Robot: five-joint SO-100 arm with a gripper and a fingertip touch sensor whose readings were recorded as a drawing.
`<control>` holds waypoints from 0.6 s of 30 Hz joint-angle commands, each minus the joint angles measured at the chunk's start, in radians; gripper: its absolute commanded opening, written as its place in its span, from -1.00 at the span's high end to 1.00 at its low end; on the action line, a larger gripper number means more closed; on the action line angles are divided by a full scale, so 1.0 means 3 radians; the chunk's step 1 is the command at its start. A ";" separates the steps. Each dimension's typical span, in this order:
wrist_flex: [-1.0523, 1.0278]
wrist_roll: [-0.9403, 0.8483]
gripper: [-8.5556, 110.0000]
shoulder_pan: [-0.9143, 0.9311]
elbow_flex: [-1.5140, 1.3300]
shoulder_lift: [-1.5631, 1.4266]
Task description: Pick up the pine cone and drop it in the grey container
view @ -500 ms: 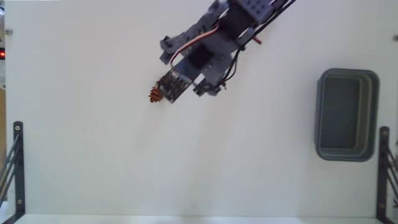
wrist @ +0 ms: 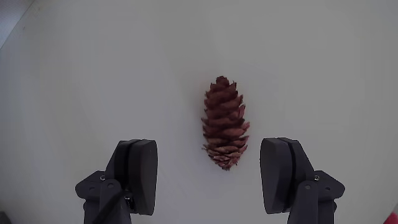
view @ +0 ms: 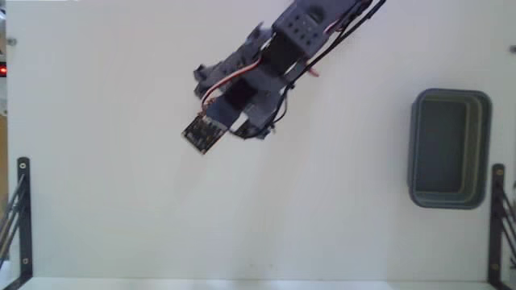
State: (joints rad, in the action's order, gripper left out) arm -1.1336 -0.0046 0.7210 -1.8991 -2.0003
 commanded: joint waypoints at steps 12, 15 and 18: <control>0.0223 0.0015 -1.00 0.0066 0.0460 0.0406; 0.0223 0.0015 -1.00 0.0066 0.0460 0.0406; 0.0223 0.0015 -1.00 0.0066 0.0460 0.0406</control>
State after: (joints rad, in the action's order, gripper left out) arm -1.0891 -0.0046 0.7210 -1.8024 -1.8515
